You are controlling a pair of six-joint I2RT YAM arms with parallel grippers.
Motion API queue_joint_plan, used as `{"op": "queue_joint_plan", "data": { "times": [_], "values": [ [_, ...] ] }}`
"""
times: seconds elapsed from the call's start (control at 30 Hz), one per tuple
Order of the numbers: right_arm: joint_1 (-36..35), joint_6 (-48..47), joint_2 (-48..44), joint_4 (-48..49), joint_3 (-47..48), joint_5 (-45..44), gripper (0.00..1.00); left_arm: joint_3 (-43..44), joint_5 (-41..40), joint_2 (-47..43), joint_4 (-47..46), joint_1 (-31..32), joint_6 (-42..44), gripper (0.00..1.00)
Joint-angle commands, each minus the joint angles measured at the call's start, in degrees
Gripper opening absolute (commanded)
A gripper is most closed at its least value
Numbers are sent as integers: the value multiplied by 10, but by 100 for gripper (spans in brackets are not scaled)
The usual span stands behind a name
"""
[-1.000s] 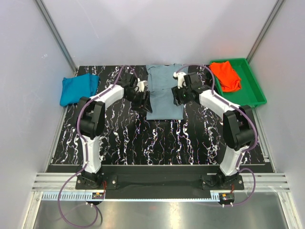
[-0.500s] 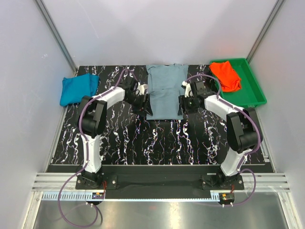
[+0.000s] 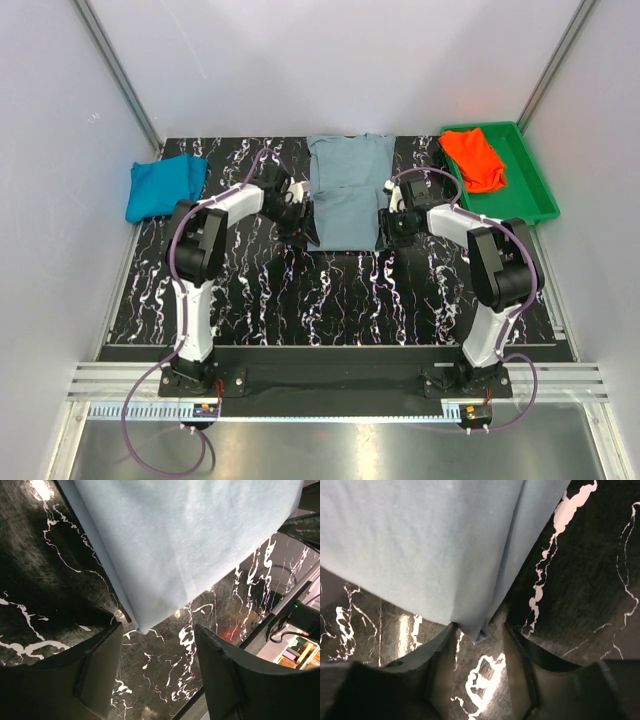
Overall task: Fold and stack the t-shirts
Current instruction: Fold the tshirt
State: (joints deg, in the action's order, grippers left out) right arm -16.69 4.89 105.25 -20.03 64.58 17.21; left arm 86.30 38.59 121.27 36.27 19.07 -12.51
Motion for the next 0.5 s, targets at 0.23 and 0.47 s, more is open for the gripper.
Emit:
{"op": "queue_joint_plan", "data": {
  "times": [0.23,0.47],
  "values": [
    [14,21,40,37,37,21,38,25,10,30,-20,0,-6,59],
    [16,19,43,38,39,32,22,40,13,45,-28,5,-5,51]
  ]
}}
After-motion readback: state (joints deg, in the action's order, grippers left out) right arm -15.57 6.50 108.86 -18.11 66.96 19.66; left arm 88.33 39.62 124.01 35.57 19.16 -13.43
